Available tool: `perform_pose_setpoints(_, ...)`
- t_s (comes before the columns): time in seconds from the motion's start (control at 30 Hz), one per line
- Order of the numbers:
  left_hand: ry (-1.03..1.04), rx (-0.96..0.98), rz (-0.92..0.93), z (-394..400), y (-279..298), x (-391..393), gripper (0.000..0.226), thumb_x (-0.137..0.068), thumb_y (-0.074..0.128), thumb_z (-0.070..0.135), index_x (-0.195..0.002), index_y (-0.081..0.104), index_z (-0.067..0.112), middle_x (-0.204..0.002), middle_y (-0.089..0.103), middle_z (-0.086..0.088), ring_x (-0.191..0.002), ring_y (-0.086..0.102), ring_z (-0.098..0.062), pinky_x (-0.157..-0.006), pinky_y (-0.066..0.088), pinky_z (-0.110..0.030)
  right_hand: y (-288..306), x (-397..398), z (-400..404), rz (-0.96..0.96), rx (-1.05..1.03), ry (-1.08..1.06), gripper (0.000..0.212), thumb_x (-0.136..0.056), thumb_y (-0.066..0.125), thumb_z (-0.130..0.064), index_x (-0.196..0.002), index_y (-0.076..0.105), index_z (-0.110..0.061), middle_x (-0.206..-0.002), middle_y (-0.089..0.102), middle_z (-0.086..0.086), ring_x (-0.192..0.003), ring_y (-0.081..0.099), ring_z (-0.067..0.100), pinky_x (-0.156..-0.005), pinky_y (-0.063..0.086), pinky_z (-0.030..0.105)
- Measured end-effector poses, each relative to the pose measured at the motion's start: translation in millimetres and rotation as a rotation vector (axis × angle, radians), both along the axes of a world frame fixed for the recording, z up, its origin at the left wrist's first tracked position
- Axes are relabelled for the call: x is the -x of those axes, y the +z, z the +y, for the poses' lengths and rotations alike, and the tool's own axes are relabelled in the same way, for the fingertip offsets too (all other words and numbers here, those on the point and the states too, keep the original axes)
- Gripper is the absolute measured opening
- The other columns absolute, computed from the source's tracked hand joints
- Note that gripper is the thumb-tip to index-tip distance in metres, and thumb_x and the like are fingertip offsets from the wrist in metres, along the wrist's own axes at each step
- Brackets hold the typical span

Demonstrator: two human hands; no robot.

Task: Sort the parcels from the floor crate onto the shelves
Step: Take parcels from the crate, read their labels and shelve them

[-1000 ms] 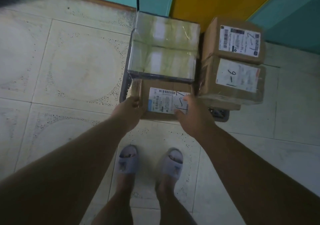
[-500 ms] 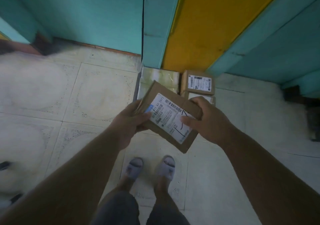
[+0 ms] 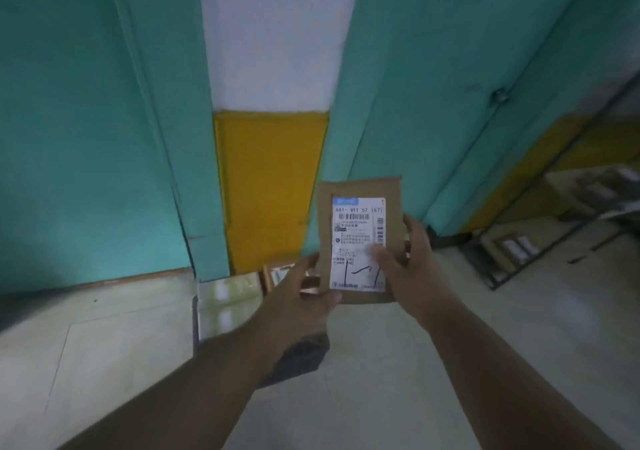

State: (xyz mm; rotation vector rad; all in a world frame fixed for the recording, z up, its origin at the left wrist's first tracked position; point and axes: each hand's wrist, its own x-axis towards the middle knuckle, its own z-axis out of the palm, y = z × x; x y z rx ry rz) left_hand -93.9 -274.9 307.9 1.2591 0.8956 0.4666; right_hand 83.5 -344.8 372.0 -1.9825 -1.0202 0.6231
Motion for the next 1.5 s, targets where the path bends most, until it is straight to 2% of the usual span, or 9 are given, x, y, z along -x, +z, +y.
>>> perform_pose_setpoints(0.13, -0.091, -0.24, 0.016, -22, 36, -79, 0.067, -0.086, 0.076, 0.03, -0.144, 0.043, 0.037, -0.11, 0.06, 0.031, -0.093, 0.062, 0.01, -0.068, 0.05, -0.011, 36, -65, -46, -0.063, -0.073, -0.126, 0.072, -0.09, 0.071, -0.037, -0.147, 0.027, -0.037, -0.114, 0.066, -0.014, -0.089, 0.066, -0.002, -0.063, 0.057, 0.021)
perform_pose_setpoints(0.33, -0.133, -0.589, -0.074, -74, 80, -238, 0.061, -0.086, 0.076, 0.024, -0.138, 0.047, 0.04, -0.115, 0.062, 0.027, -0.1, 0.058, 0.013, -0.075, 0.045, -0.007, 87, -202, -128, -0.205, -0.219, -0.333, 0.073, -0.079, 0.082, -0.033, -0.138, 0.04, -0.032, -0.126, 0.061, -0.01, -0.103, 0.065, 0.009, -0.074, 0.06, 0.026)
perform_pose_setpoints(0.5, -0.177, -0.731, -0.152, -127, 103, -365, 0.067, -0.086, 0.074, 0.018, -0.145, 0.046, 0.034, -0.127, 0.059, 0.014, -0.107, 0.055, 0.014, -0.088, 0.046, -0.01, 122, -309, -200, -0.257, -0.279, -0.408, 0.112, -0.08, 0.083, -0.019, -0.154, 0.004, -0.046, -0.101, 0.058, -0.03, -0.098, 0.067, 0.004, -0.079, 0.062, 0.037)
perform_pose_setpoints(0.67, -0.357, -0.766, -0.144, -149, 107, -462, 0.093, -0.078, 0.083, 0.021, -0.149, 0.029, 0.047, -0.131, 0.051, 0.031, -0.109, 0.047, 0.024, -0.092, 0.038, -0.01, 122, -407, -235, -0.15, -0.239, -0.493, 0.116, -0.084, 0.078, -0.019, -0.149, -0.009, -0.058, -0.101, 0.057, -0.022, -0.082, 0.067, -0.001, -0.057, 0.06, 0.023)
perform_pose_setpoints(0.83, -0.515, -0.809, -0.147, -136, 88, -590, 0.103, -0.079, 0.082, 0.019, -0.136, 0.017, 0.074, -0.126, 0.049, 0.04, -0.113, 0.053, 0.015, -0.095, 0.043, -0.013, 92, -513, -245, -0.23, -0.116, -0.583, 0.1, -0.088, 0.074, -0.03, -0.152, 0.001, -0.053, -0.132, 0.057, -0.013, -0.101, 0.062, 0.002, -0.07, 0.057, 0.021)
perform_pose_setpoints(1.03, -0.79, -0.795, -0.179, -163, 83, -757, 0.074, -0.081, 0.081, 0.018, -0.129, 0.046, 0.062, -0.127, 0.046, 0.034, -0.114, 0.049, 0.011, -0.093, 0.043, -0.008, 95, -647, -284, -0.259, 0.049, -0.764, 0.099, -0.086, 0.075, -0.033, -0.152, 0.004, -0.053, -0.145, 0.052, -0.005, -0.114, 0.064, 0.02, -0.082, 0.061, 0.042)
perform_pose_setpoints(1.13, -0.906, -0.727, -0.177, -184, 86, -833, 0.072, -0.077, 0.083, 0.018, -0.126, 0.052, 0.06, -0.129, 0.052, 0.025, -0.114, 0.056, -0.001, -0.096, 0.054, -0.03, 99, -702, -319, -0.26, 0.101, -0.857, 0.099, -0.086, 0.075, -0.034, -0.153, 0.005, -0.053, -0.142, 0.055, -0.003, -0.109, 0.066, 0.02, -0.081, 0.061, 0.041)
perform_pose_setpoints(1.27, -1.04, -0.756, -0.161, -224, 82, -928, 0.072, -0.077, 0.084, 0.021, -0.13, 0.051, 0.057, -0.124, 0.055, 0.021, -0.108, 0.058, -0.001, -0.089, 0.053, -0.02, 86, -774, -368, -0.235, 0.105, -0.958, 0.098, -0.088, 0.074, -0.03, -0.154, 0.005, -0.05, -0.141, 0.055, -0.004, -0.095, 0.061, 0.009, -0.069, 0.057, 0.025)
perform_pose_setpoints(1.5, -1.066, -0.69, -0.185, -287, 68, -1091, 0.072, -0.074, 0.085, 0.016, -0.122, 0.055, 0.06, -0.123, 0.06, 0.019, -0.099, 0.063, 0.005, -0.09, 0.056, -0.024, 66, -934, -431, -0.22, 0.11, -0.973, 0.096, -0.089, 0.073, -0.031, -0.153, 0.005, -0.053, -0.148, 0.049, -0.002, -0.115, 0.063, 0.024, -0.077, 0.059, 0.035)
